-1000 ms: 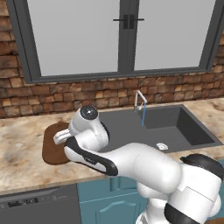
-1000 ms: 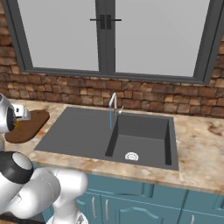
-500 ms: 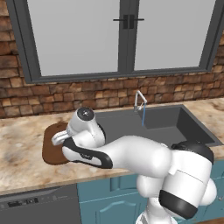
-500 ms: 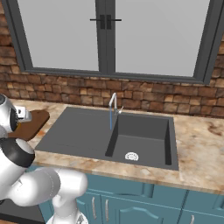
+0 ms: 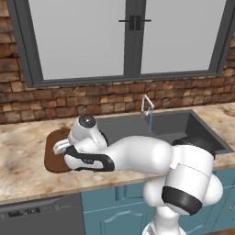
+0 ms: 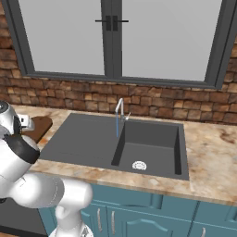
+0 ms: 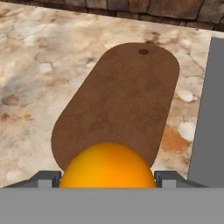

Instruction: Pick the orange from the sink and place it on the cutting board to airdry. Then turn off the sink faucet.

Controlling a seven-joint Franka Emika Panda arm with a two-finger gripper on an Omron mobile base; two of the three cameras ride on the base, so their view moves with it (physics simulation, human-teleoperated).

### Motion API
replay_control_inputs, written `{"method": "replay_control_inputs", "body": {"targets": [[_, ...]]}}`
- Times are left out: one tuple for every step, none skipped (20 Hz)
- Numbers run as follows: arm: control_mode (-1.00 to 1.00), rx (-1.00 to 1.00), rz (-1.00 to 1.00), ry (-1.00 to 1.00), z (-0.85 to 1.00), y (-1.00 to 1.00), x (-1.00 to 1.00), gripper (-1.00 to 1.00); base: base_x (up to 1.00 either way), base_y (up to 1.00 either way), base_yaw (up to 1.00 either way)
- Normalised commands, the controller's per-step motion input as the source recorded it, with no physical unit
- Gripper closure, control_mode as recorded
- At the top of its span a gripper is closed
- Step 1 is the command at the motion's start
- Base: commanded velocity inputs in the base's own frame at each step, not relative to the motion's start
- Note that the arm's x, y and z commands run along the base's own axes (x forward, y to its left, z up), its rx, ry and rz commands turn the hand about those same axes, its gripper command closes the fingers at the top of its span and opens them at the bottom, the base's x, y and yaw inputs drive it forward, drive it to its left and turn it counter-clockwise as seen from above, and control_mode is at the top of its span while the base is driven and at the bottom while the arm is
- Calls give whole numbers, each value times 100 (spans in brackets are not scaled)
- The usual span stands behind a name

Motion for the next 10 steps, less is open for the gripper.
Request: {"method": "replay_control_inputs", "body": {"targets": [[-100, 0, 0, 2, -16, 8, 9, 100, 0, 0, 0], [-100, 0, 0, 2, -17, 9, 8, 100, 0, 0, 0], [-100, 0, 0, 3, -17, 9, 9, 100, 0, 0, 0], [-100, 0, 0, 3, -17, 9, 10, 100, 0, 0, 0], [-100, 0, 0, 3, -16, 9, 11, 100, 0, 0, 0], [-100, 0, 0, 4, -17, 9, 12, 100, 0, 0, 0], [-100, 0, 0, 4, -17, 8, 12, 100, 0, 0, 0], [-100, 0, 0, 4, -17, 10, 13, 100, 0, 0, 0], [-100, 0, 0, 4, -18, 10, 14, 100, 0, 0, 0], [-100, 0, 0, 4, -17, 12, 16, 100, 0, 0, 0]]}}
